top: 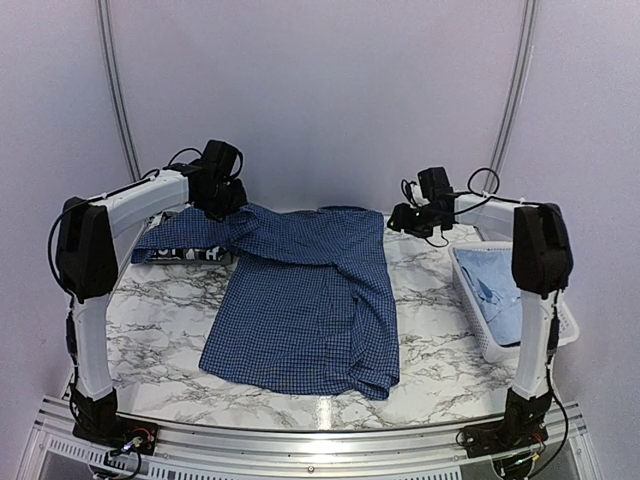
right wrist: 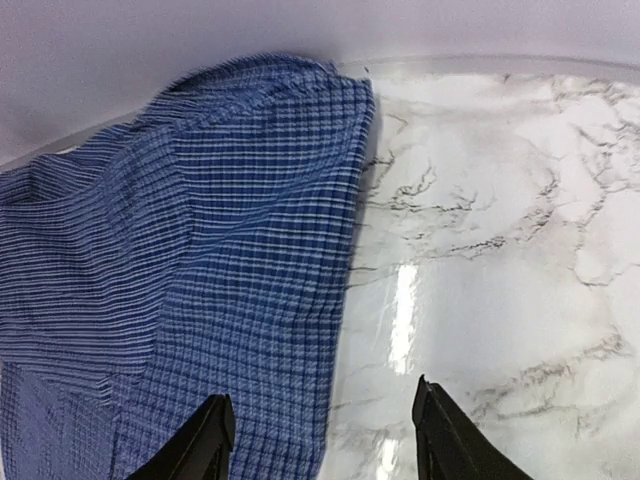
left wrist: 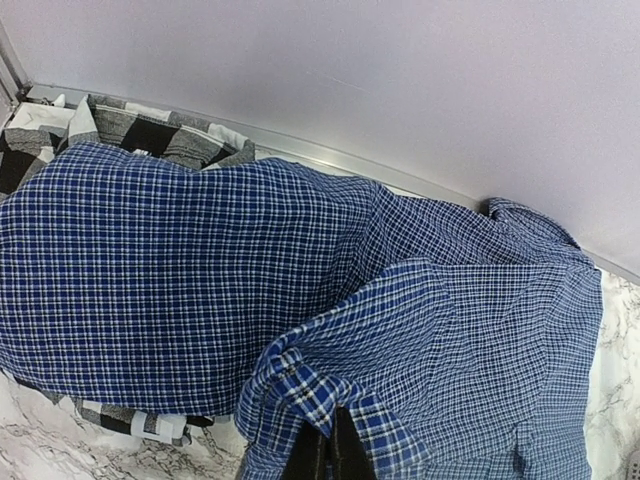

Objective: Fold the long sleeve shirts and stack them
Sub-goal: Adjust the 1/3-folded tank top at the center of the board.

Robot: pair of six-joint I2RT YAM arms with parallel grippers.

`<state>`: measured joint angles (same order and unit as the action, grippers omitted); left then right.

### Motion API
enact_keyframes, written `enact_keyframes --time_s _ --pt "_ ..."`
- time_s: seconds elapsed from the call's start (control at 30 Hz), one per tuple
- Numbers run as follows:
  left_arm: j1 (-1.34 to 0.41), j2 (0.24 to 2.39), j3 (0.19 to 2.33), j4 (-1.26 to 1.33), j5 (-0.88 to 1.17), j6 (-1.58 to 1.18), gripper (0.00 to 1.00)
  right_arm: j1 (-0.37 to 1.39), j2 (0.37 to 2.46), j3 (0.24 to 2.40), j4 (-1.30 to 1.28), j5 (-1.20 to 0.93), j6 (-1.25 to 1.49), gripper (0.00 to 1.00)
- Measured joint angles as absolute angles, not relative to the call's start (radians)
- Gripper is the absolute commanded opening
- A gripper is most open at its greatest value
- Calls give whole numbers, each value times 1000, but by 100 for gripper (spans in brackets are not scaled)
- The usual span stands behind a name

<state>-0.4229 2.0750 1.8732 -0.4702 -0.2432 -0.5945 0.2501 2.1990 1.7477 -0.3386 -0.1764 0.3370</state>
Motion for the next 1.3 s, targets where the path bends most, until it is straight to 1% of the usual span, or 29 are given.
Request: enact_keyframes --time_s 0.17,0.27,0.5,0.57,0.77,0.87,0.97,1.23,1.3 --pt "-423 2080 1886 -468 -223 -586 0 353 1877 1507 -332 -125 347 52" --pt "-422 2088 1897 -467 -208 -580 0 430 1733 1370 -337 -106 366 51" --pt "-422 2100 1903 -464 -190 -574 0 611 1537 1128 -416 -46 455 50" --pt "-422 2101 1903 -461 -187 -572 0 692 1478 1058 -443 -33 501 49" --pt "-422 2108 1914 -457 -179 -572 0 901 1414 963 -484 -5 633 49" --pt "-422 2109 1914 -454 -175 -572 0 963 1413 925 -485 2 690 46" --pt "-422 2109 1915 -454 -173 -572 0 992 1425 908 -486 8 725 43" --pt "-422 2109 1916 -453 -173 -572 0 1001 1491 904 -459 19 756 29" --pt "-422 2109 1916 -453 -173 -572 0 1001 1507 904 -448 20 756 24"
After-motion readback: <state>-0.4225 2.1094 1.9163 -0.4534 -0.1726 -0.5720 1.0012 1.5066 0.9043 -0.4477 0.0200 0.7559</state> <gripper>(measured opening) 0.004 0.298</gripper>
